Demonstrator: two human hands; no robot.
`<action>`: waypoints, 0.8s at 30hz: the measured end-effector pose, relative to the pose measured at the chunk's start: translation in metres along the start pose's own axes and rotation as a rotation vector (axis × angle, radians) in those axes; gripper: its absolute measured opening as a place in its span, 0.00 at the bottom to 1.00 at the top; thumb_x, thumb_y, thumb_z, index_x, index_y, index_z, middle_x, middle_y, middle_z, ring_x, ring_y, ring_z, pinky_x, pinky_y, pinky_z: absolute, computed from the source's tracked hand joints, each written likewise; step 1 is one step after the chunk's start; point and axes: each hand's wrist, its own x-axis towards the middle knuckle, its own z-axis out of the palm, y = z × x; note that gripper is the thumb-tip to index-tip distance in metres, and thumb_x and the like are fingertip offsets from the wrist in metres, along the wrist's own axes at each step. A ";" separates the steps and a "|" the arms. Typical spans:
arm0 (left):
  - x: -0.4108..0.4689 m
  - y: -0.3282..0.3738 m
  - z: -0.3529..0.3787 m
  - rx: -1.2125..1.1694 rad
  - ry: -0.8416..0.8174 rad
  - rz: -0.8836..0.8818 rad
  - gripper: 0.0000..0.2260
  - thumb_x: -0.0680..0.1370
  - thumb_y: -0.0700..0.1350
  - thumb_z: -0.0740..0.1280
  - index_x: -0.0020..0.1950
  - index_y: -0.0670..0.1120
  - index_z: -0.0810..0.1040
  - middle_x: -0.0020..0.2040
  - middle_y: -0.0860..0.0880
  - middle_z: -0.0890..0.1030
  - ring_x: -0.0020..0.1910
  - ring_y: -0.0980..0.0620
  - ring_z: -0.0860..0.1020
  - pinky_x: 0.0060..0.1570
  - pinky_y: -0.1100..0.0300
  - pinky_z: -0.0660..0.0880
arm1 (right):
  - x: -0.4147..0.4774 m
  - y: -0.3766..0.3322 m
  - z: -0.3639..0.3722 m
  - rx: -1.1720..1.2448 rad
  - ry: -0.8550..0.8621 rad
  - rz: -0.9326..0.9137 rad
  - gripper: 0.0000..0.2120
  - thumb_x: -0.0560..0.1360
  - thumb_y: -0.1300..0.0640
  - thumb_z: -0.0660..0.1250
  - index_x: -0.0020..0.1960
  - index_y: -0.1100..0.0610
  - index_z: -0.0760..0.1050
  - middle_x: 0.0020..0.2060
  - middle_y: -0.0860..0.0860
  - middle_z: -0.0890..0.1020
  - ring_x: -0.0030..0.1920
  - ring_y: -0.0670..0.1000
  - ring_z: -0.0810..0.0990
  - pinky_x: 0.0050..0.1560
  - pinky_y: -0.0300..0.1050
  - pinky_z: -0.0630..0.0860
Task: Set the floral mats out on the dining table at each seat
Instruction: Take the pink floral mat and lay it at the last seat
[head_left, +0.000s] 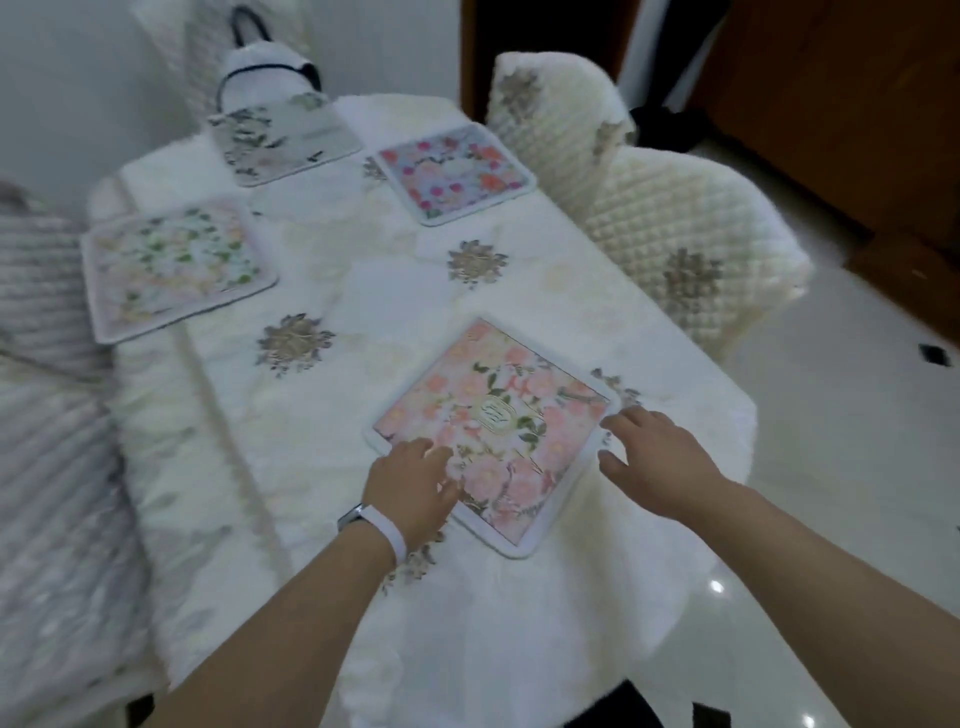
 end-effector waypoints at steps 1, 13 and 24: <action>-0.001 -0.001 0.003 -0.011 0.007 -0.042 0.21 0.74 0.56 0.55 0.60 0.50 0.78 0.61 0.46 0.79 0.60 0.42 0.75 0.52 0.49 0.74 | 0.013 0.003 0.002 0.003 -0.011 -0.021 0.23 0.79 0.46 0.59 0.72 0.51 0.68 0.69 0.51 0.73 0.68 0.56 0.70 0.62 0.52 0.72; -0.002 0.035 0.037 -0.124 -0.003 -0.568 0.23 0.73 0.53 0.58 0.66 0.49 0.73 0.67 0.46 0.72 0.62 0.44 0.73 0.58 0.49 0.74 | 0.167 0.047 0.025 0.234 -0.184 -0.166 0.22 0.78 0.49 0.60 0.69 0.57 0.71 0.68 0.54 0.72 0.68 0.58 0.70 0.59 0.52 0.72; 0.032 0.069 0.052 -0.533 0.263 -1.021 0.24 0.73 0.48 0.68 0.68 0.47 0.69 0.65 0.43 0.70 0.64 0.44 0.68 0.60 0.50 0.69 | 0.206 0.029 0.031 0.455 -0.233 -0.191 0.23 0.76 0.55 0.65 0.70 0.55 0.70 0.69 0.56 0.70 0.70 0.59 0.67 0.66 0.55 0.67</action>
